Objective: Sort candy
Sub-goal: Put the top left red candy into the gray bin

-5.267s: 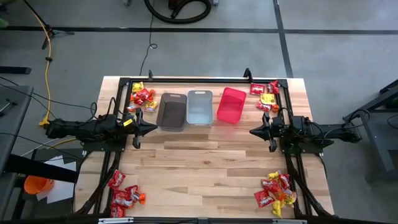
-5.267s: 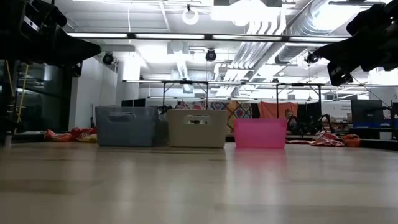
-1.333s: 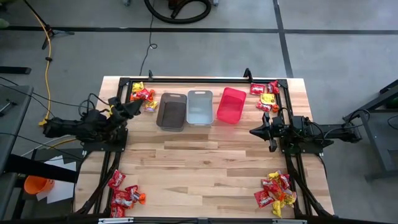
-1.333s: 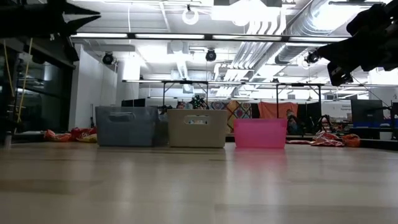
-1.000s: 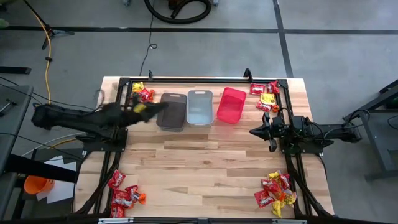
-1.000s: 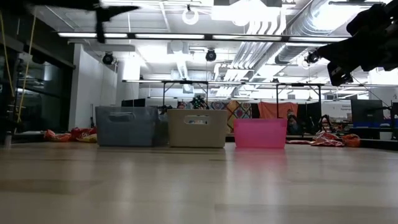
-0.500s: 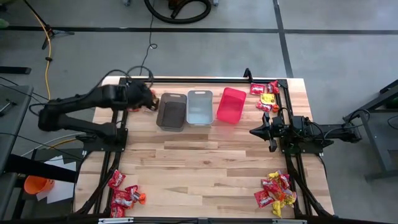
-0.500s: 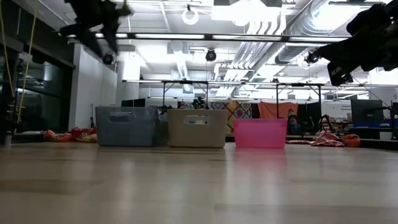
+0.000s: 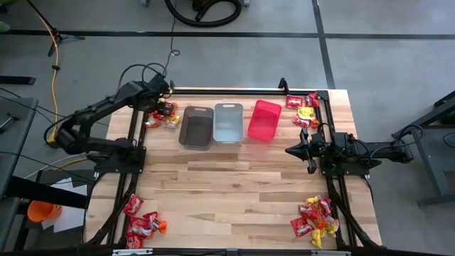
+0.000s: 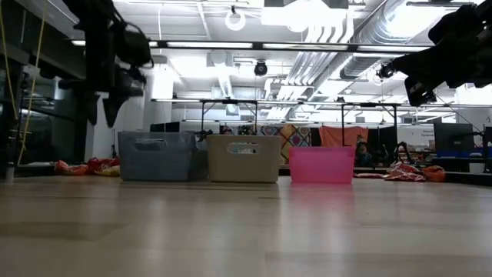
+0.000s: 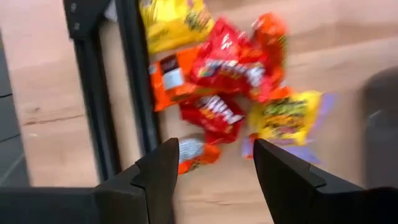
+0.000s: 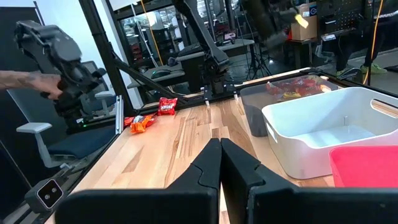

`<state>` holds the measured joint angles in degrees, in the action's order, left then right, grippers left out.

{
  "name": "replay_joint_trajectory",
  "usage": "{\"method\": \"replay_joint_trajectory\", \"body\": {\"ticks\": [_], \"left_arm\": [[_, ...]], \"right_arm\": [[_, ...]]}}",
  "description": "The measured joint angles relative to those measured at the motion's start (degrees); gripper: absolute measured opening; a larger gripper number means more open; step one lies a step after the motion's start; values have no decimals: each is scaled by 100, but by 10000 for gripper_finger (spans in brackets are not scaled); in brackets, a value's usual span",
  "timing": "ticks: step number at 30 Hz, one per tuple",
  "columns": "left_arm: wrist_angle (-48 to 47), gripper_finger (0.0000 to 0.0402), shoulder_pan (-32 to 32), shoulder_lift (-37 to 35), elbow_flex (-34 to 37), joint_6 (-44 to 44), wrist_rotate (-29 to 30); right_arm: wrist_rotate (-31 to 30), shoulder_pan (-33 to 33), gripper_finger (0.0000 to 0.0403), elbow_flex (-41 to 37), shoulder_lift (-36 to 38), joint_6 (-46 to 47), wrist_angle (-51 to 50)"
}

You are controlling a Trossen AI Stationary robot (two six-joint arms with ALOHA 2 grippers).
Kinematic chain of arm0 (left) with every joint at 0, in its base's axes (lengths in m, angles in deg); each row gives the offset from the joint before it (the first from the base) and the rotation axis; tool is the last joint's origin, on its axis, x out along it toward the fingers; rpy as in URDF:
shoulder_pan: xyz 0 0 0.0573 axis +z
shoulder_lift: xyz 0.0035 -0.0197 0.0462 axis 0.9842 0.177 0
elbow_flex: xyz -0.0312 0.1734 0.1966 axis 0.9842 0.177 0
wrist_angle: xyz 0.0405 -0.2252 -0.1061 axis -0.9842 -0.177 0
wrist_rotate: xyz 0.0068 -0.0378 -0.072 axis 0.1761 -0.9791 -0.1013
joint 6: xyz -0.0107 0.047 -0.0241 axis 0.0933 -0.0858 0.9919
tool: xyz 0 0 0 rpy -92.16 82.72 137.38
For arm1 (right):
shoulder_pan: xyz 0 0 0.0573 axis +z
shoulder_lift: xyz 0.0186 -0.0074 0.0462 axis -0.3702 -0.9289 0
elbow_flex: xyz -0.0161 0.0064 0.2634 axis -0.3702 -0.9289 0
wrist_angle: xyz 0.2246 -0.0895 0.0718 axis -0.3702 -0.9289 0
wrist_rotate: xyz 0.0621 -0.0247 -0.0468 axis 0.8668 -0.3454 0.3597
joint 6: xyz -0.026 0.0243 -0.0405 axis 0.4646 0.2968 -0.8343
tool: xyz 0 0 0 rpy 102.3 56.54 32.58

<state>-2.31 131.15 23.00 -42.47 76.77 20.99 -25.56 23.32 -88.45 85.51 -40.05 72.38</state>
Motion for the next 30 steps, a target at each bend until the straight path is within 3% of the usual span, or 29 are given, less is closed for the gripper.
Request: {"method": "replay_joint_trajectory", "body": {"ticks": [5,11,17,24,30], "left_arm": [[-10,195,-257,236,131,83,497],[194,195,-309,239,462,131,180],[425,195,-314,237,881,895,151],[1225,195,-396,237,1349,1532,156],[1927,195,-531,247,1708,1641,588]], "right_arm": [[-1,0,0,0,0,0,0],[-1,-1,0,0,0,1,0],[-2,1,0,0,0,1,1],[-1,0,0,0,0,0,0],[-2,0,0,0,-1,0,-1]]}}
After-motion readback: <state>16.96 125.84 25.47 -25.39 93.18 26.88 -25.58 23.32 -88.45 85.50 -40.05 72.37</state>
